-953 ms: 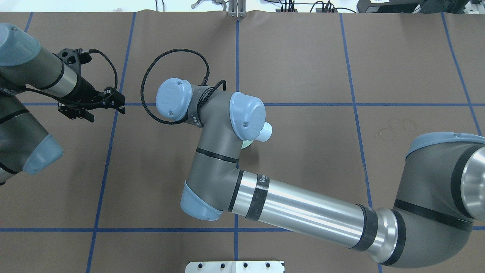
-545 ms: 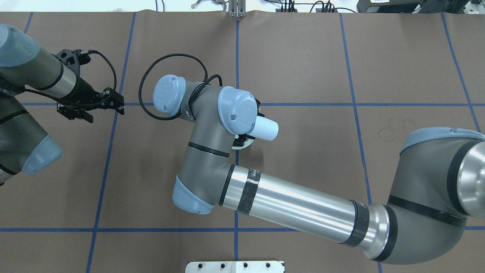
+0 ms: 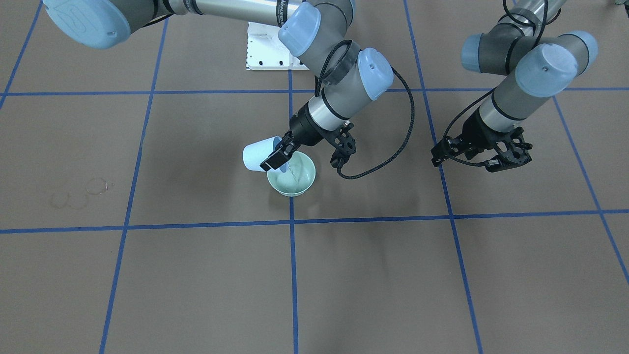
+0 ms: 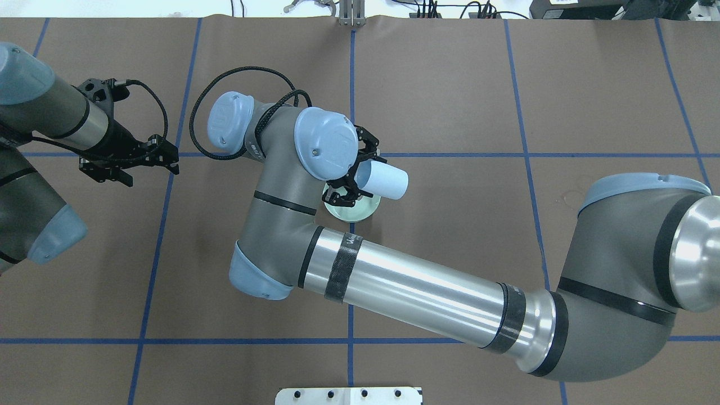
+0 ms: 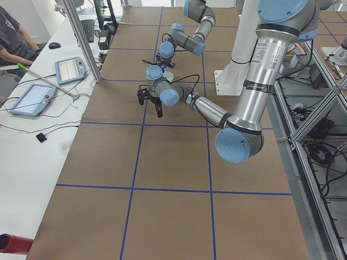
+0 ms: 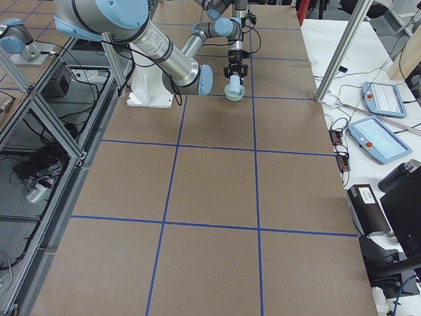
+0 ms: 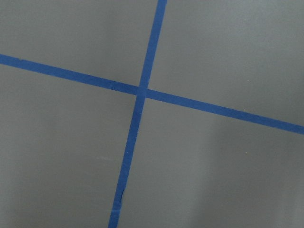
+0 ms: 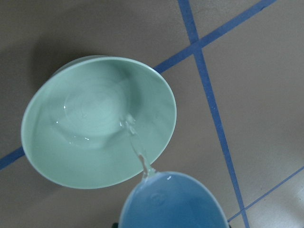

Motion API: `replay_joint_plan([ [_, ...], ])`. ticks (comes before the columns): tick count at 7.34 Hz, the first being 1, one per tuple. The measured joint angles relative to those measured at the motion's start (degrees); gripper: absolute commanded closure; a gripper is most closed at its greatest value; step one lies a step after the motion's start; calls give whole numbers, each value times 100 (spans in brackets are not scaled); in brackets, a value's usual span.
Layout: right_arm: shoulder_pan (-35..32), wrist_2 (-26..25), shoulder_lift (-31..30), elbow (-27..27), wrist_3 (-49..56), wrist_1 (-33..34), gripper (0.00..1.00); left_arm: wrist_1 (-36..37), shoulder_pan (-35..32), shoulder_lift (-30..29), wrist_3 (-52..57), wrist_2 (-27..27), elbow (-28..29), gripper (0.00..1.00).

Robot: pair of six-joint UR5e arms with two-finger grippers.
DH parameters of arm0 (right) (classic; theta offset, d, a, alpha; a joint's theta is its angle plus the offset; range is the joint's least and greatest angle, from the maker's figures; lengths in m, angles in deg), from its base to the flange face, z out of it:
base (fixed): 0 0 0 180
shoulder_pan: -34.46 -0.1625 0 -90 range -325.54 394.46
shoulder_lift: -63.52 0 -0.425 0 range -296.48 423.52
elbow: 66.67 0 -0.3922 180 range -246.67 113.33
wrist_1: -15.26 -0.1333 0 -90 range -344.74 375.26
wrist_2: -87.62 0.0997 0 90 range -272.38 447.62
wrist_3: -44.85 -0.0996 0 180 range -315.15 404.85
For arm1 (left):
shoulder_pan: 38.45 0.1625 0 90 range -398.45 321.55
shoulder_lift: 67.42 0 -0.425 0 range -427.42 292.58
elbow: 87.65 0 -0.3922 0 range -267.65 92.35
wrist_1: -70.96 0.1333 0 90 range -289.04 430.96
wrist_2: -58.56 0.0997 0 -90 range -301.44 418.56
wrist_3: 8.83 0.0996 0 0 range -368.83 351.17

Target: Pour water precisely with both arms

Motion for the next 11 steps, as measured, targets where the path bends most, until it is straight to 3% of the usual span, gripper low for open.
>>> replay_joint_plan([
  [4,136,-544,176,-481,57,107,100,-7,1,50,36,0,-1,0],
  [9,389,-1478,303,-605,400,610,100,-7,1,58,42,0,0,0],
  [11,468,-1608,290,-482,390,634,100,-7,0,60,42,0,1,0],
])
